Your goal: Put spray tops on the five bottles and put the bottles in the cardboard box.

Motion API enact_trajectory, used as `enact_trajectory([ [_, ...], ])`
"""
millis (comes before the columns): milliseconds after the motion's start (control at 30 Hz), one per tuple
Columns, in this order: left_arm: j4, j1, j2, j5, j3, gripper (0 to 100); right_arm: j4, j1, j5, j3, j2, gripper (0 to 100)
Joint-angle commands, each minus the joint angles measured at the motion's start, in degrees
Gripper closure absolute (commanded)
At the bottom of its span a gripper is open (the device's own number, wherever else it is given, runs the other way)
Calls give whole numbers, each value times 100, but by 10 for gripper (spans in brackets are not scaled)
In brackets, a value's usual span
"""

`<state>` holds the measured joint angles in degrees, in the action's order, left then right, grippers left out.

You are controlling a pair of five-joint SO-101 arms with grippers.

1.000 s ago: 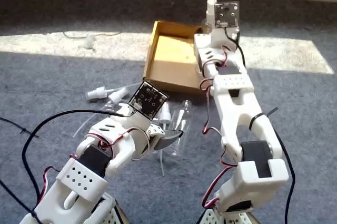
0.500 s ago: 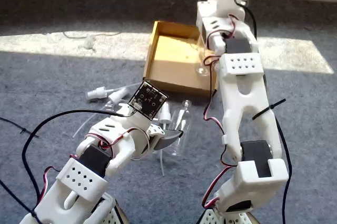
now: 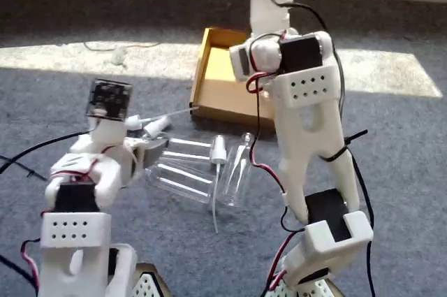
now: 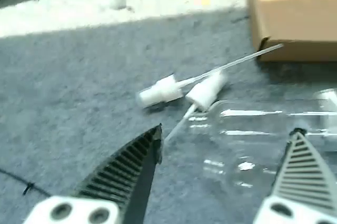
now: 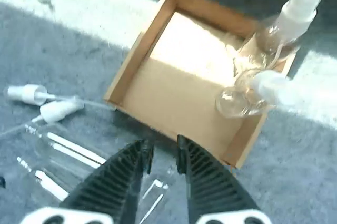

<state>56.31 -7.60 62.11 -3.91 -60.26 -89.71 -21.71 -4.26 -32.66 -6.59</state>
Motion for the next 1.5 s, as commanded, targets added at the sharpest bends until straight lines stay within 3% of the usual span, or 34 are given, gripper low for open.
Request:
enact_trajectory([
  [0, 229, -2211, 66, -949, -171, 671, -884, -356, -9, 180, 303, 930],
  [67, -79, -2809, 101, -1266, -593, 671, -1103, -426, 176, 585, 295, 947],
  [167, -712, -3196, 101, -1618, -1235, 671, -435, -338, 1046, 1508, 303, 958],
  [400, -1099, -3204, 110, -1925, -1991, 671, 813, -251, 1802, 3468, 303, 810],
  [567, -1090, -3204, 110, -1908, -2044, 671, 1332, -119, 2233, 3776, 277, 803],
  [1033, -1073, -3196, 110, -1899, -2044, 671, 2554, -136, 2251, 5262, 259, 803],
  [1300, -1073, -3143, 110, -1890, -2044, 671, 2624, -119, 2242, 5727, 259, 806],
  [1467, -1055, -3037, 110, -1890, -2053, 671, 2580, 259, 1846, 5789, 286, 968],
])
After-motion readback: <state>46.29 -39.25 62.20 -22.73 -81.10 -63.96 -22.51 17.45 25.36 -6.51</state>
